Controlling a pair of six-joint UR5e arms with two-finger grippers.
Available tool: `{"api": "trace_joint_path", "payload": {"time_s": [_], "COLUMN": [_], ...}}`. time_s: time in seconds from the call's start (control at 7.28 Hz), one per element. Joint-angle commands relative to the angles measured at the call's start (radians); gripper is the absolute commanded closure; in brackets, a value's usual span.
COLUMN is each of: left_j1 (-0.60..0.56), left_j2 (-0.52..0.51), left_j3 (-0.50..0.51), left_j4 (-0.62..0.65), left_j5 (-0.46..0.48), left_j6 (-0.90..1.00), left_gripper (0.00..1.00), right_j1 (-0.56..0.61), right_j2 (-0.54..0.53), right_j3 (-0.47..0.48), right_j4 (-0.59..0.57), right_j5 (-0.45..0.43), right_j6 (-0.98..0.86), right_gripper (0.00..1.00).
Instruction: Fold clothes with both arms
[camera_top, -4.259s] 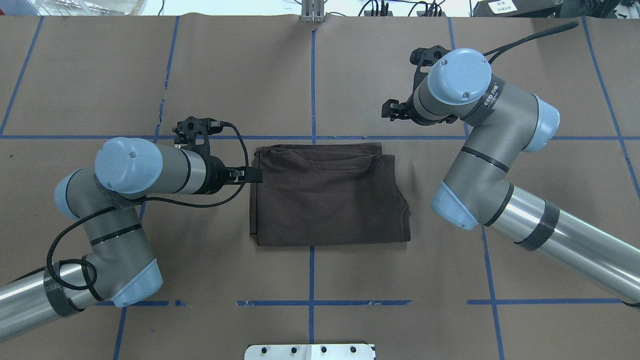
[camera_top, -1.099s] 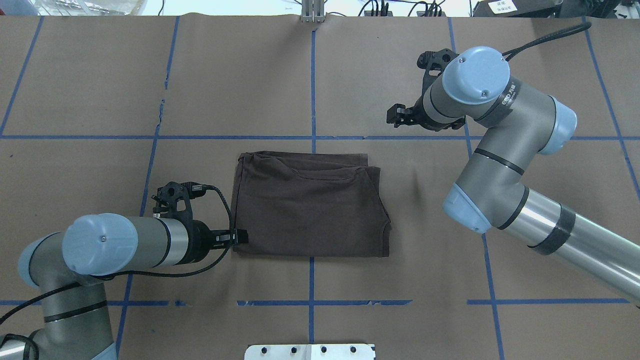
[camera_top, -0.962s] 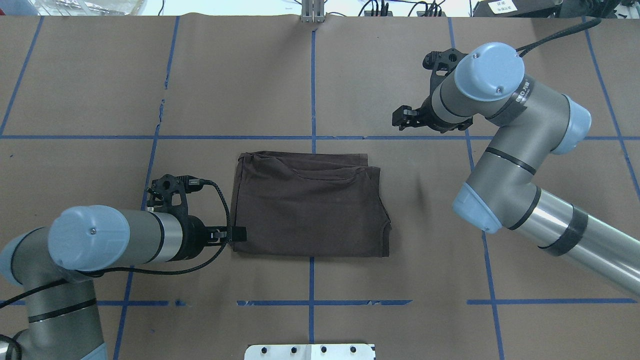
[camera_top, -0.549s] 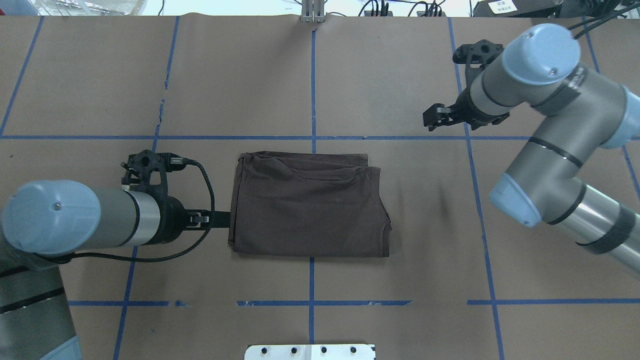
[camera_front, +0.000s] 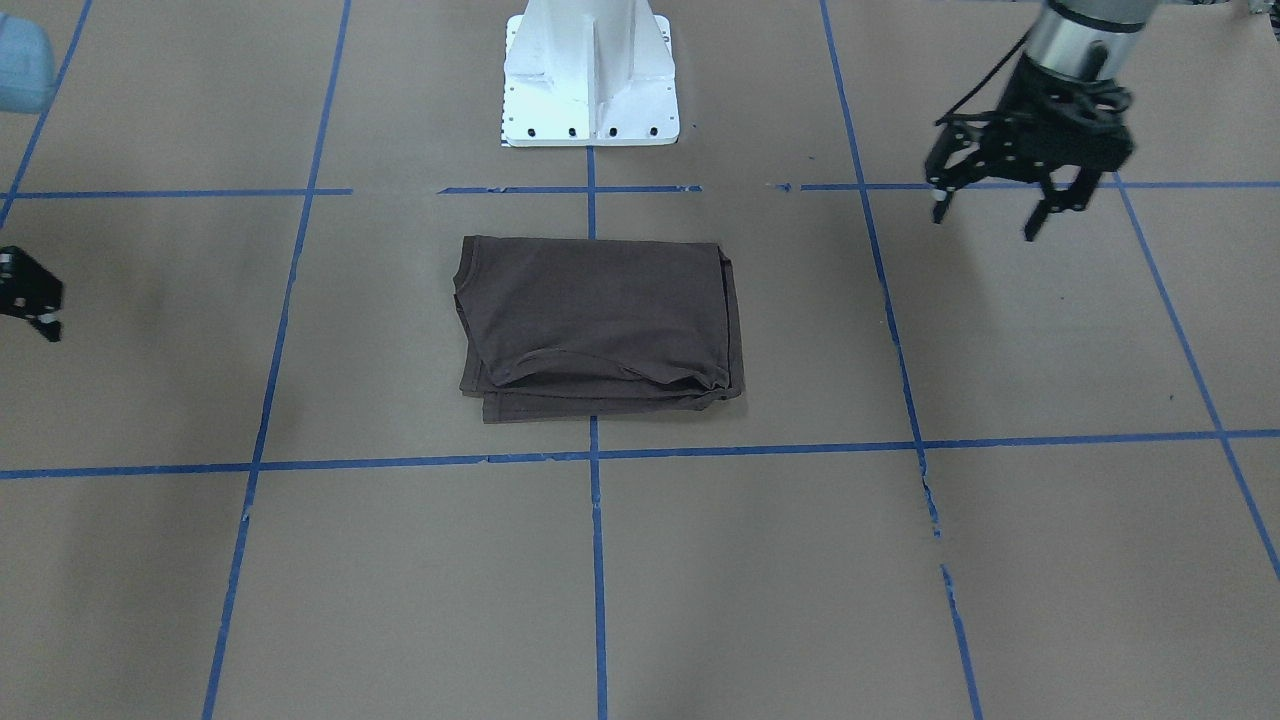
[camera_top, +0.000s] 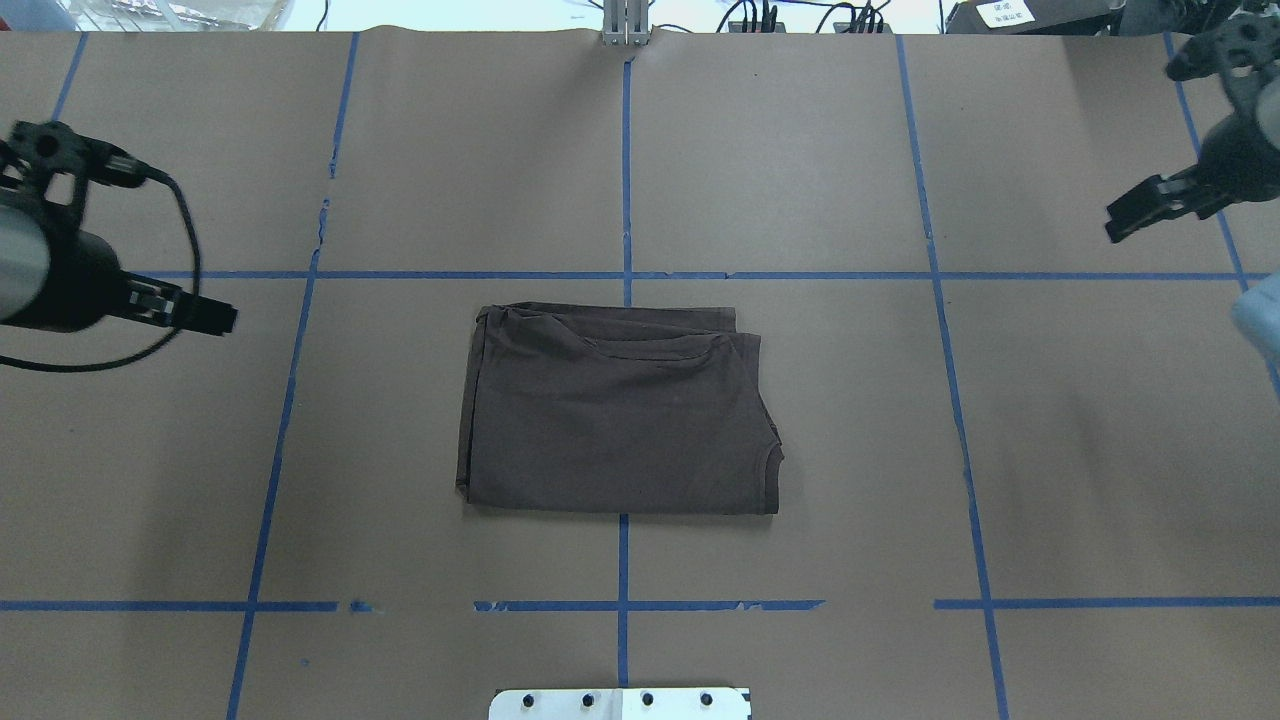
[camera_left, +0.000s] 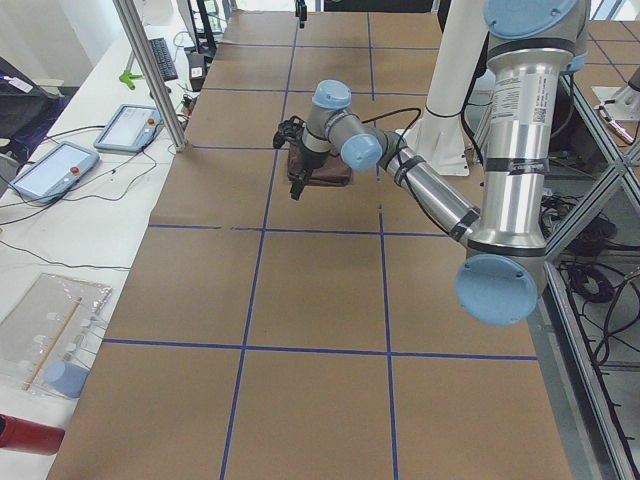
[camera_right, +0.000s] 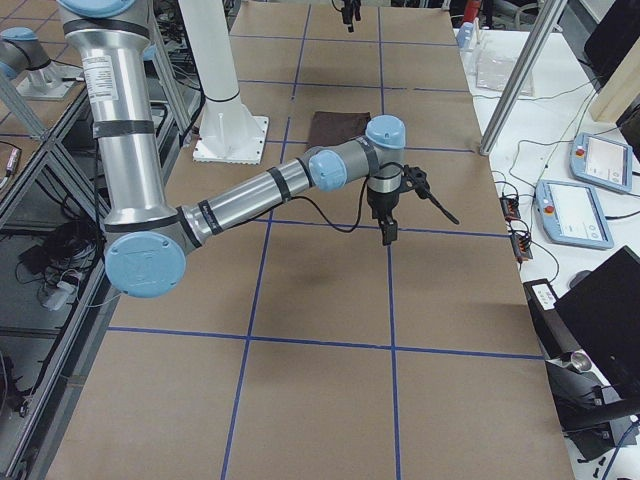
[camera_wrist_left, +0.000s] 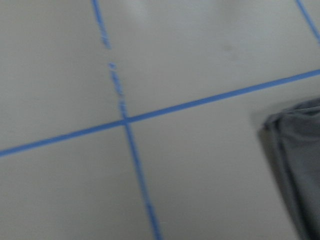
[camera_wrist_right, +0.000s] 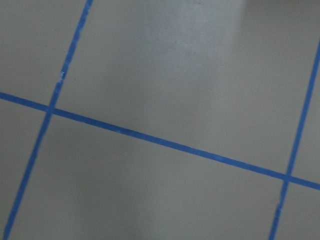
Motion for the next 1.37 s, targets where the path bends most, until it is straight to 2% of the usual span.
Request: {"api": "trace_joint_path", "payload": {"time_s": [0.0,0.14,0.27,0.41,0.55,0.69,0.82,1.24], "left_j1": [-0.209,-0.279,-0.373,-0.425,-0.535,-0.576,-0.584,-0.588], "left_j2": [0.066,0.093,0.126,0.162,0.184,0.193,0.212,0.244], "left_j3": [0.074,0.134,0.218,0.289,0.343,0.415,0.455,0.478], "left_j4": [0.005,0.005,-0.002,-0.009,-0.003,0.004,0.003,0.005], "left_j5": [-0.122,-0.211,-0.288,-0.298,-0.299,-0.298,-0.298,-0.298], "left_j6": [0.206,0.206,0.209,0.303,0.489,0.625,0.655,0.648], "left_gripper": [0.00,0.00,0.00,0.00,0.00,0.00,0.00,0.00], "right_j1": [0.136,0.144,0.168,0.184,0.199,0.228,0.256,0.282], "right_j2": [-0.067,-0.136,-0.182,-0.205,-0.225,-0.256,-0.288,-0.335], "right_j3": [-0.018,-0.031,-0.042,-0.047,-0.047,-0.048,-0.042,-0.045], "right_j4": [-0.111,-0.106,-0.106,-0.106,-0.106,-0.106,-0.105,-0.033], "right_j5": [0.042,0.023,0.047,0.114,0.119,0.119,0.122,0.119], "right_j6": [-0.175,-0.173,-0.168,-0.168,-0.163,-0.169,-0.171,-0.159], "right_gripper": [0.00,0.00,0.00,0.00,0.00,0.00,0.00,0.00]}}
